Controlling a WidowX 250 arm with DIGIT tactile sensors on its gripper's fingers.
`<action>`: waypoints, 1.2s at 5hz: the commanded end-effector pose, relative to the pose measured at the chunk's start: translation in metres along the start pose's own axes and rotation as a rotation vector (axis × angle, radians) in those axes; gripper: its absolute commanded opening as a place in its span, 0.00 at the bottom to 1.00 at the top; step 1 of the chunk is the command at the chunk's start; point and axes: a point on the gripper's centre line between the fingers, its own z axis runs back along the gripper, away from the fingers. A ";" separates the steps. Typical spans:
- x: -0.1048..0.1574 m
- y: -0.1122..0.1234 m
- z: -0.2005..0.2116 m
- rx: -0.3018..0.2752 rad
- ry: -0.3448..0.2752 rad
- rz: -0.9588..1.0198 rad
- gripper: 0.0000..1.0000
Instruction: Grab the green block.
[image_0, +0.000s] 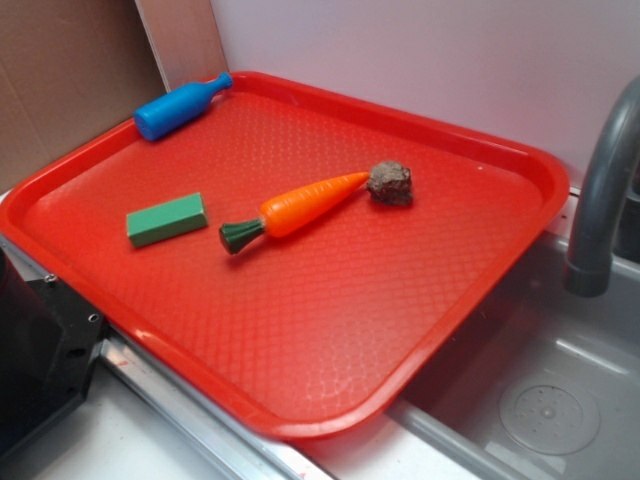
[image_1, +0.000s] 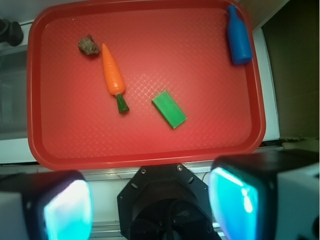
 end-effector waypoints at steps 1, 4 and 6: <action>0.000 0.000 0.000 0.000 0.000 0.000 1.00; 0.046 0.105 -0.148 0.096 0.012 -0.212 1.00; 0.064 0.055 -0.230 -0.008 0.002 -0.393 1.00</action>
